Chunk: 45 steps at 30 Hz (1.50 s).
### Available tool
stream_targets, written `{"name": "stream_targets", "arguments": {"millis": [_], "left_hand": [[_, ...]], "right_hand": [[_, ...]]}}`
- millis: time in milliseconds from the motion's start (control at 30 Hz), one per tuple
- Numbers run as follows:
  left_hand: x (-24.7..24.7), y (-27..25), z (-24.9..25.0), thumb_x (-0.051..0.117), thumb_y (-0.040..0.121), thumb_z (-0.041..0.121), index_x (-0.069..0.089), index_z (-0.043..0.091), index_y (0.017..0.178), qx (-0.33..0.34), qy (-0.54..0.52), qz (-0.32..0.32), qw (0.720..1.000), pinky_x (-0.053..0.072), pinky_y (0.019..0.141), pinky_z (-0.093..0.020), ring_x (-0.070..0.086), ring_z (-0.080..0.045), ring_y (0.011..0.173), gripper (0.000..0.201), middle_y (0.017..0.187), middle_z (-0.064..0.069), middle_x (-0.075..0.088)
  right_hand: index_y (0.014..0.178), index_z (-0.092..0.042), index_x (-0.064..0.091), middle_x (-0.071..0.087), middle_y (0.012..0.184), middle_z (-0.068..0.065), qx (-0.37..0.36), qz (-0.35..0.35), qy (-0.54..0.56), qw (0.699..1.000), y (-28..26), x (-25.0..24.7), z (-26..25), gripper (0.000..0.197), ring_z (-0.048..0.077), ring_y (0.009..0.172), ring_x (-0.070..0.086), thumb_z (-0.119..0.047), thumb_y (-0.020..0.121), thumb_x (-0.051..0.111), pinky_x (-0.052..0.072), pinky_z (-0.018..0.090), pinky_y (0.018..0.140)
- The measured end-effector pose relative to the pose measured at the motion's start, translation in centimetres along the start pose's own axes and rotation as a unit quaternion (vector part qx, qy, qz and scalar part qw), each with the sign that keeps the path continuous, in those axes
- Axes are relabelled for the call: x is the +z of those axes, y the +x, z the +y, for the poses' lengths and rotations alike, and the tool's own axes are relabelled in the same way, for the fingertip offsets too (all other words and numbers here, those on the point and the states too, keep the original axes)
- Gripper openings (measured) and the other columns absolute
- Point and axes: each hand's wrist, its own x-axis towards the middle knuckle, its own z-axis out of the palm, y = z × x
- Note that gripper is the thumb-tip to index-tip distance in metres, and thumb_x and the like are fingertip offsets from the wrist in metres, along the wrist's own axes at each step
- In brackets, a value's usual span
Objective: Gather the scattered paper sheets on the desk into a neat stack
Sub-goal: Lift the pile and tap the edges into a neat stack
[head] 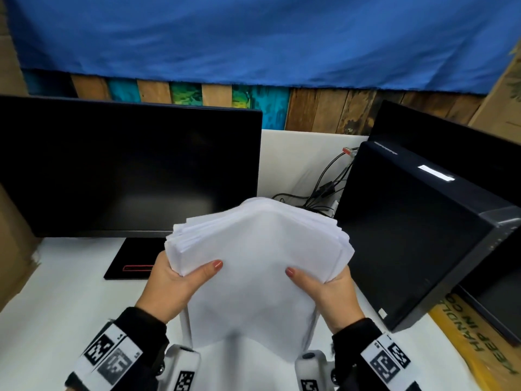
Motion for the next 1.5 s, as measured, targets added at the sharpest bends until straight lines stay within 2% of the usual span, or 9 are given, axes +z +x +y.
{"name": "stream_targets", "arguments": {"millis": [167,233,433,600,867,1033,1167,1367,1500], "left_hand": [[-1.4,-0.5,-1.1,0.077,0.062,0.001,0.07,0.026,0.085,0.006,-0.014,-0.006,1.0,0.053,0.061,-0.012,0.07,-0.007,0.084,0.035,0.081,0.016,0.075],[-1.1,-0.9,-1.5,0.089,0.047,0.025,0.072,0.038,0.085,-0.004,-0.01,-0.03,0.999,0.054,0.064,-0.013,0.07,-0.003,0.083,0.043,0.088,0.014,0.075],[-0.7,-0.2,-1.7,0.074,0.064,-0.012,0.072,0.047,0.076,0.016,-0.007,0.034,0.999,0.053,0.063,-0.011,0.069,0.004,0.076,0.06,0.081,0.021,0.074],[-1.3,-1.5,-3.2,0.087,0.047,0.034,0.067,0.03,0.091,-0.055,0.0,-0.042,0.998,0.053,0.066,-0.013,0.069,-0.001,0.084,0.048,0.087,0.018,0.075],[-0.5,-1.0,-3.8,0.064,0.079,0.0,0.06,0.03,0.095,-0.042,0.033,0.024,0.998,0.048,0.063,-0.002,0.065,0.013,0.081,0.035,0.082,0.033,0.07],[-0.4,-1.4,-5.1,0.062,0.083,0.009,0.07,0.048,0.073,-0.054,0.095,-0.004,0.994,0.051,0.068,-0.013,0.066,0.009,0.077,0.041,0.076,0.031,0.07],[-0.4,-0.5,-4.5,0.059,0.085,0.003,0.063,0.029,0.086,-0.054,0.023,0.049,0.997,0.051,0.067,-0.006,0.067,0.009,0.08,0.027,0.076,0.029,0.071],[0.1,0.3,-3.7,0.048,0.088,-0.001,0.062,0.022,0.106,-0.117,-0.241,0.093,0.959,0.055,0.079,-0.023,0.071,-0.003,0.082,0.032,0.097,0.011,0.073],[0.7,0.2,-3.8,0.047,0.088,0.0,0.06,0.019,0.114,-0.158,-0.281,0.056,0.945,0.058,0.076,-0.028,0.071,-0.011,0.088,0.035,0.103,0.004,0.073]], "right_hand": [[0.104,-0.011,0.064,0.074,0.098,0.008,0.012,0.006,0.01,1.0,-0.3,-1.0,0.7,0.075,0.024,0.089,0.071,-0.032,0.038,0.092,0.057,0.035,0.072],[0.101,-0.012,0.065,0.075,0.094,0.007,0.025,0.004,0.001,1.0,-0.5,-0.9,1.2,0.068,0.025,0.087,0.071,-0.021,0.04,0.093,0.057,0.033,0.069],[0.083,-0.009,0.066,0.076,0.073,0.001,-0.004,0.031,0.025,0.999,-0.1,0.0,0.3,0.034,0.017,0.07,0.072,0.009,0.056,0.077,0.056,0.024,0.058],[0.088,-0.014,0.066,0.076,0.08,0.0,0.059,0.031,-0.009,0.998,-0.7,-1.1,2.6,0.033,0.024,0.08,0.072,0.006,0.063,0.076,0.056,0.028,0.063],[0.084,-0.014,0.066,0.076,0.074,-0.004,0.036,0.075,-0.01,0.996,-0.5,-0.5,2.8,0.025,0.013,0.074,0.071,0.006,0.071,0.071,0.058,0.026,0.07],[0.098,-0.013,0.064,0.073,0.093,0.004,0.084,0.096,-0.06,0.99,-0.9,-0.5,5.5,0.03,0.026,0.092,0.069,-0.003,0.072,0.075,0.057,0.03,0.076],[0.135,-0.031,0.036,0.048,0.133,-0.004,0.09,0.158,-0.103,0.978,-1.2,-1.6,6.8,0.084,0.017,0.122,0.048,-0.02,0.065,0.082,0.044,0.042,0.101],[0.131,-0.026,0.046,0.064,0.124,0.007,0.256,0.089,0.241,0.932,-3.5,-2.2,8.2,0.112,0.03,0.108,0.062,-0.028,0.03,0.094,0.051,0.045,0.088],[0.121,-0.01,0.057,0.07,0.111,0.012,0.204,0.046,0.295,0.933,-1.8,-2.3,6.8,0.063,0.028,0.096,0.069,-0.012,0.06,0.077,0.057,0.044,0.079]]}}
